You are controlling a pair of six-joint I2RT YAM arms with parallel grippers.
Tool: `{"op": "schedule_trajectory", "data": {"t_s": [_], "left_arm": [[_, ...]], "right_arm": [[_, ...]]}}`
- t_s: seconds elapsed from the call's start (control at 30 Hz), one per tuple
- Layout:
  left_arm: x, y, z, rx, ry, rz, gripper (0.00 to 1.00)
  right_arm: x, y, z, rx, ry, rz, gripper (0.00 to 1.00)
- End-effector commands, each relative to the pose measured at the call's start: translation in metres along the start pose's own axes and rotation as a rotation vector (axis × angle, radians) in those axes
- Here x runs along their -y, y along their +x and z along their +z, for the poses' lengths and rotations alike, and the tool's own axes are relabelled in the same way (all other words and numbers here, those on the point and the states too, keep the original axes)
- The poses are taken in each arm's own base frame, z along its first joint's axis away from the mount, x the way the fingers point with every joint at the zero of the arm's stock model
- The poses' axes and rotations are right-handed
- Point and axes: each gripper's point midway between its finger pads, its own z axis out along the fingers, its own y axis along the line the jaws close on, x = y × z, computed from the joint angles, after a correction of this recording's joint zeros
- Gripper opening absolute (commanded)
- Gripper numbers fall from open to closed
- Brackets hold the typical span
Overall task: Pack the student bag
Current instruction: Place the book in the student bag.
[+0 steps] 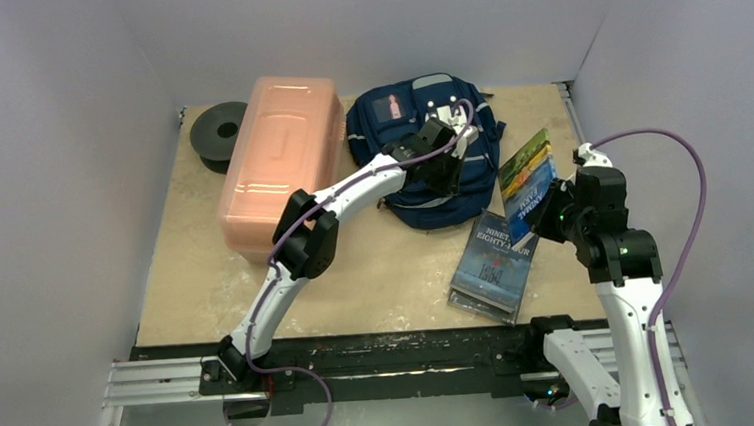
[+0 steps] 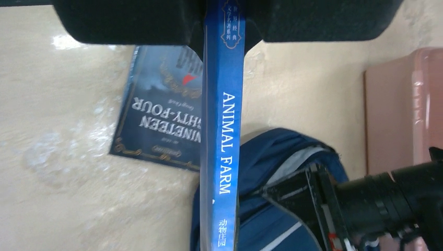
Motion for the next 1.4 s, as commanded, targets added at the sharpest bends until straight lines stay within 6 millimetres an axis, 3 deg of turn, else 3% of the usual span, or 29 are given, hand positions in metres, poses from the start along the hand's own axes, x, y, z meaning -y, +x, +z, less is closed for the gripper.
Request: {"op": "schedule_trajectory", "data": {"t_s": [0.0,0.17,0.47,0.6,0.77,0.93,1.13,1.27,1.37], "left_arm": [[0.030,-0.086,-0.079,0.231,0.147,-0.098,0.00],[0.039,-0.120,-0.124,0.346,0.188,-0.118,0.00],[0.071,-0.152,-0.178,0.467,0.286,-0.077,0.00],[0.092,-0.163,-0.214,0.535,0.310,0.008,0.00],[0.117,-0.163,-0.243,0.626,0.387,0.145,0.00],[0.122,-0.159,-0.252,0.677,0.400,0.208,0.00],[0.126,-0.154,-0.239,0.640,0.447,0.220,0.00],[0.126,-0.147,-0.227,0.593,0.467,0.225,0.00],[0.122,-0.143,-0.216,0.557,0.461,0.219,0.00]], "right_arm": [[-0.035,0.004,0.011,-0.027,-0.197,0.063,0.00],[-0.072,0.020,0.016,-0.127,-0.418,0.151,0.00],[-0.095,0.031,0.032,-0.219,-0.640,0.332,0.00],[-0.102,0.023,0.054,-0.229,-0.730,0.477,0.00],[-0.110,-0.005,0.075,-0.173,-0.817,0.587,0.00],[-0.113,-0.033,0.100,-0.122,-0.843,0.679,0.00],[-0.130,-0.068,0.115,-0.113,-0.971,0.751,0.00],[-0.154,-0.062,0.140,-0.179,-0.980,0.695,0.00],[-0.177,-0.045,0.165,-0.224,-0.982,0.626,0.00]]}}
